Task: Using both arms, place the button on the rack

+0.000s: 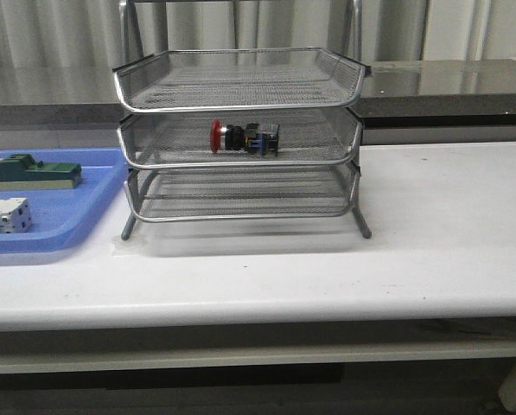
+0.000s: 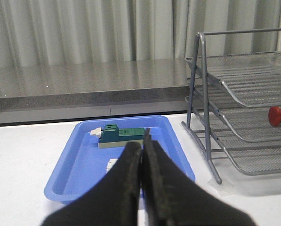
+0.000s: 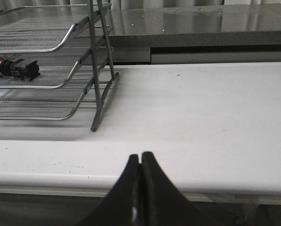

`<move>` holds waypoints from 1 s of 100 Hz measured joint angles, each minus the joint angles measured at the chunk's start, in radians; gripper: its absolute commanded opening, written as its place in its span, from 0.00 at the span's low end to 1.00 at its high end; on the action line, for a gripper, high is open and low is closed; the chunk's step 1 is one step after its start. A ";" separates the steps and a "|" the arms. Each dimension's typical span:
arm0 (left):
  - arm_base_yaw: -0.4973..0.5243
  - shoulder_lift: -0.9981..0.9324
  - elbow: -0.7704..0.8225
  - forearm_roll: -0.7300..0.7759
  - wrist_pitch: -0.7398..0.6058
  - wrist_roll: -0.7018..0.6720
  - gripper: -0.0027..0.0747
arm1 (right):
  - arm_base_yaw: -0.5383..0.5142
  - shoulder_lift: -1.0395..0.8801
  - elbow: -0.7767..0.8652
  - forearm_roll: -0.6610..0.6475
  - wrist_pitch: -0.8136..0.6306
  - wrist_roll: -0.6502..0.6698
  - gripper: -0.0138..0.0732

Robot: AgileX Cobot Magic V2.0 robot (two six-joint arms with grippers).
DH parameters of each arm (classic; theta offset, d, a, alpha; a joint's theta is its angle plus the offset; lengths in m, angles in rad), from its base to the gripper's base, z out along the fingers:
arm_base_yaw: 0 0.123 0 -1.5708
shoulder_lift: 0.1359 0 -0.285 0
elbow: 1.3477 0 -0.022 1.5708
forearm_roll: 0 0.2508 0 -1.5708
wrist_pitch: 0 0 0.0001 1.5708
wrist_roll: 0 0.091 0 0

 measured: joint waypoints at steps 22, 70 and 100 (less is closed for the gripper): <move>0.000 -0.083 0.024 0.010 0.027 -0.037 0.04 | 0.000 0.000 0.000 0.000 0.000 0.000 0.08; 0.000 -0.100 0.024 0.012 0.043 -0.076 0.04 | 0.000 0.000 0.000 0.000 0.000 0.000 0.08; 0.000 -0.100 0.024 0.012 0.045 -0.076 0.04 | 0.000 0.000 0.000 0.000 0.000 0.000 0.08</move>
